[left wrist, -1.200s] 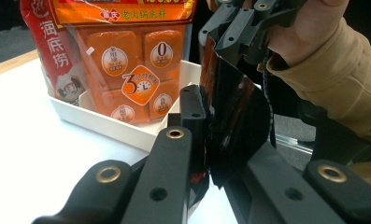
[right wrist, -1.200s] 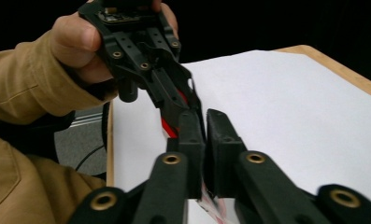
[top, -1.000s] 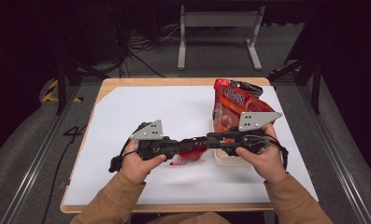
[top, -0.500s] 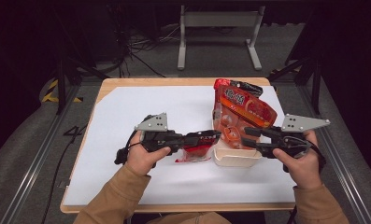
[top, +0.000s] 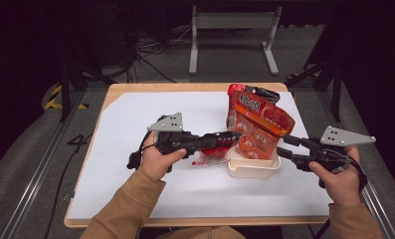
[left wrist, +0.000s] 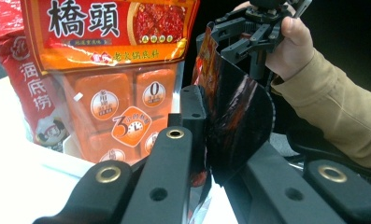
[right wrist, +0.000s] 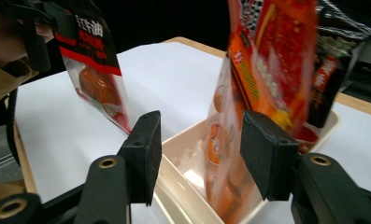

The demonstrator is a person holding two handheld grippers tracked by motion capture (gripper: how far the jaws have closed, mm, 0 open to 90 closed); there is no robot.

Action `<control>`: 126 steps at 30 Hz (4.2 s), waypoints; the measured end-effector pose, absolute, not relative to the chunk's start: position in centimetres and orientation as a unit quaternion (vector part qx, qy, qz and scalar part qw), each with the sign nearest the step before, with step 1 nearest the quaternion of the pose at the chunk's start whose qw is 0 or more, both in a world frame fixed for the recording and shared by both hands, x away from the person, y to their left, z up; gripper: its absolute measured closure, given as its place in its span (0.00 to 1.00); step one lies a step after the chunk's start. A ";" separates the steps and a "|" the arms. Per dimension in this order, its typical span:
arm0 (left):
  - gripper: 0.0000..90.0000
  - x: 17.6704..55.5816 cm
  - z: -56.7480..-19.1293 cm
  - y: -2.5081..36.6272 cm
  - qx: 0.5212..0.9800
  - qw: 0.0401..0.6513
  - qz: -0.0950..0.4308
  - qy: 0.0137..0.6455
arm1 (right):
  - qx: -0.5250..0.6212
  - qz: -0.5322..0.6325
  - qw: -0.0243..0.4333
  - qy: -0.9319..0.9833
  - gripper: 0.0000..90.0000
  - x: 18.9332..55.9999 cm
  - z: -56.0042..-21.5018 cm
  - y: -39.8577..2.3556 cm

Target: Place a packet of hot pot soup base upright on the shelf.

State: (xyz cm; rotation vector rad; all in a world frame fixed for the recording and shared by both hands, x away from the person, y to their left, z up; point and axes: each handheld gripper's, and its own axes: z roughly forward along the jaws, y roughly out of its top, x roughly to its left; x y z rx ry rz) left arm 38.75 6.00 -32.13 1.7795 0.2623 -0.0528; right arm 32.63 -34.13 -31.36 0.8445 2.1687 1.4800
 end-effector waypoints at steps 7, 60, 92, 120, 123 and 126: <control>1.00 39.2 -32.1 5.2 0.772 0.627 -0.027 0.105 | 0.324 0.504 0.211 0.772 0.50 32.2 -32.4 -35.7; 0.99 41.3 -33.9 -4.9 0.764 0.641 -0.058 0.042 | 0.379 0.503 0.207 0.749 0.43 34.0 -34.5 -39.5; 0.99 41.8 -35.9 -7.9 0.768 0.636 -0.059 0.044 | 0.378 0.501 0.199 0.752 0.42 34.2 -34.9 -39.2; 0.62 42.0 -37.1 -5.1 0.784 0.611 -0.044 0.095 | 0.378 0.501 0.197 0.753 0.40 34.4 -35.0 -39.1; 0.43 41.6 -36.5 -4.5 0.783 0.611 -0.045 0.112 | 0.379 0.502 0.196 0.752 0.39 34.5 -35.0 -39.0; 0.32 41.3 -36.0 -3.6 0.785 0.607 -0.029 0.117 | 0.378 0.502 0.198 0.752 0.37 34.6 -35.0 -39.0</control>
